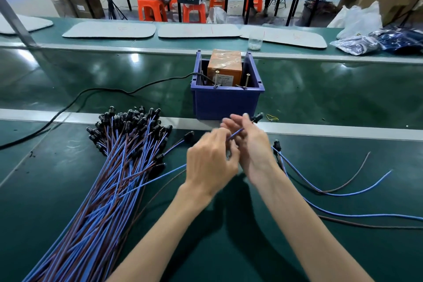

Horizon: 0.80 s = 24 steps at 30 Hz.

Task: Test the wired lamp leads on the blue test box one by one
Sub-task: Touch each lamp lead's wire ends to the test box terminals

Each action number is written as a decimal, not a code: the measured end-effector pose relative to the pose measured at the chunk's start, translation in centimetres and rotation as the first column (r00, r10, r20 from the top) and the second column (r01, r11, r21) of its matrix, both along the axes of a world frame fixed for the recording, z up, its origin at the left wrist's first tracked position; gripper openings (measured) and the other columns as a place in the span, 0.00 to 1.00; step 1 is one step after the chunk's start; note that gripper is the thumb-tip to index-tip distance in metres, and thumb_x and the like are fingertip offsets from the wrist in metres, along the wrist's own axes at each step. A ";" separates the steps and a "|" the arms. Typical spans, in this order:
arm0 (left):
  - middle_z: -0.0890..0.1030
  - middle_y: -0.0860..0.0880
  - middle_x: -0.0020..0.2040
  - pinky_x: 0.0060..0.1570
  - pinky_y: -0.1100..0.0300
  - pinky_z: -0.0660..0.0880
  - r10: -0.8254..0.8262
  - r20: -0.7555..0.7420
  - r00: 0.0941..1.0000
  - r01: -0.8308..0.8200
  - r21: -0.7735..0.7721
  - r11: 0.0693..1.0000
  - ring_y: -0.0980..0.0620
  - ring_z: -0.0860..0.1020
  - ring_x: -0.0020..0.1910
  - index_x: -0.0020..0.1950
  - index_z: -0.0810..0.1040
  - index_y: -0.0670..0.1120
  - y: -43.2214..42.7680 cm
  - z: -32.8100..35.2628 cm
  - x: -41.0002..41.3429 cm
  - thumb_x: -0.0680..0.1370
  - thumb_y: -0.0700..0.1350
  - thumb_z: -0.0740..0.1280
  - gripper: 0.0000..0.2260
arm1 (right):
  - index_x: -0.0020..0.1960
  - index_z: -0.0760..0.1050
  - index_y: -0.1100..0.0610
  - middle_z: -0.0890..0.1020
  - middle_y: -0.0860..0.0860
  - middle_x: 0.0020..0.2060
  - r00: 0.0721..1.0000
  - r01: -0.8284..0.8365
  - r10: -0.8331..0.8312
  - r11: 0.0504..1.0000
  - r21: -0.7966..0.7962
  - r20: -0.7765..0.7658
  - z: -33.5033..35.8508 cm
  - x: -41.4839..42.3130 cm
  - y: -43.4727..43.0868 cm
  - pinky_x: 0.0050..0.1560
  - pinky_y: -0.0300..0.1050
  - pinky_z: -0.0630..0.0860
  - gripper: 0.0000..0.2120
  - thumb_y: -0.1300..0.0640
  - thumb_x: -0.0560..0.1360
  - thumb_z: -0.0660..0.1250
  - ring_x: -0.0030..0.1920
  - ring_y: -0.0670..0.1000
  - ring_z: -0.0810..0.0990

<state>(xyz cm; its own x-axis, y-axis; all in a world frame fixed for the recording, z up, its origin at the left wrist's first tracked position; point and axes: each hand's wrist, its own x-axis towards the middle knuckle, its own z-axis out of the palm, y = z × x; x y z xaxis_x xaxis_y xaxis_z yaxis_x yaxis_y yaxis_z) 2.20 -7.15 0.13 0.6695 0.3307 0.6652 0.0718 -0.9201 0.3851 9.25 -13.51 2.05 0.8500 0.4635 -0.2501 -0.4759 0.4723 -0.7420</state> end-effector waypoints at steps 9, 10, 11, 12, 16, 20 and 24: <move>0.77 0.47 0.35 0.35 0.56 0.68 -0.211 0.008 0.977 0.208 -0.203 0.957 0.45 0.75 0.36 0.37 0.75 0.44 -3.5 -2.1 -0.8 0.77 0.58 0.53 0.21 | 0.36 0.68 0.56 0.63 0.46 0.22 0.984 0.158 -0.095 0.859 0.488 -0.151 2.4 1.0 -1.5 0.26 0.36 0.64 0.18 0.51 0.82 0.54 0.23 0.45 0.60; 0.79 0.46 0.43 0.43 0.54 0.70 -0.207 0.020 0.978 0.193 -0.453 0.870 0.44 0.77 0.44 0.46 0.77 0.43 -3.9 -1.5 -0.7 0.77 0.61 0.50 0.25 | 0.35 0.67 0.56 0.62 0.46 0.22 0.988 0.132 -0.074 0.856 0.499 -0.135 2.5 0.8 -1.9 0.26 0.37 0.63 0.19 0.48 0.81 0.55 0.23 0.45 0.59; 0.79 0.45 0.50 0.50 0.54 0.71 -0.190 0.143 0.971 0.234 -0.716 0.658 0.45 0.76 0.51 0.54 0.77 0.43 -4.1 -0.6 -0.3 0.78 0.63 0.49 0.27 | 0.33 0.67 0.56 0.61 0.47 0.22 0.992 0.101 -0.048 0.858 0.503 -0.118 2.4 0.7 -2.2 0.26 0.37 0.63 0.21 0.45 0.80 0.55 0.23 0.46 0.59; 0.79 0.45 0.53 0.54 0.55 0.72 -0.105 0.280 0.954 0.299 -0.876 0.380 0.47 0.76 0.54 0.57 0.75 0.44 -3.9 0.6 0.3 0.80 0.63 0.49 0.26 | 0.32 0.67 0.57 0.60 0.47 0.22 0.994 0.070 -0.022 0.866 0.495 -0.103 2.2 0.6 -2.6 0.26 0.38 0.62 0.24 0.42 0.79 0.55 0.23 0.46 0.58; 0.74 0.51 0.28 0.32 0.63 0.75 0.307 0.466 0.830 0.522 -0.843 -0.133 0.53 0.75 0.27 0.40 0.69 0.46 -1.2 4.4 1.4 0.84 0.53 0.50 0.18 | 0.30 0.73 0.57 0.58 0.46 0.18 0.999 0.038 -0.028 0.959 0.279 -0.043 1.4 0.8 -3.7 0.20 0.35 0.56 0.29 0.41 0.81 0.51 0.19 0.44 0.55; 0.61 0.55 0.23 0.19 0.66 0.56 0.366 0.402 0.839 0.487 -0.855 -0.176 0.57 0.57 0.19 0.35 0.60 0.49 0.9 6.4 0.9 0.85 0.50 0.51 0.18 | 0.45 0.71 0.59 0.58 0.46 0.17 0.995 0.056 -0.043 0.987 0.152 -0.085 0.9 2.2 -4.8 0.19 0.34 0.52 0.20 0.46 0.83 0.50 0.18 0.43 0.52; 0.60 0.57 0.22 0.19 0.66 0.54 0.251 0.359 0.899 0.389 -0.918 -0.080 0.57 0.55 0.19 0.35 0.60 0.50 2.7 6.2 1.1 0.84 0.49 0.52 0.17 | 0.37 0.64 0.53 0.60 0.46 0.22 1.000 0.028 -0.028 0.999 -0.032 -0.006 1.0 2.7 -5.5 0.19 0.34 0.55 0.15 0.51 0.80 0.60 0.21 0.43 0.55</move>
<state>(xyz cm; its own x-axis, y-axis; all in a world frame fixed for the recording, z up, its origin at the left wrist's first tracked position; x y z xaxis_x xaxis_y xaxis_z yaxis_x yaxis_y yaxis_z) 3.30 -4.43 6.30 0.5964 0.7832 -0.1757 -0.3705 0.4628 0.8053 11.93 -19.04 3.01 0.8609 0.4314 -0.2696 -0.4674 0.4615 -0.7540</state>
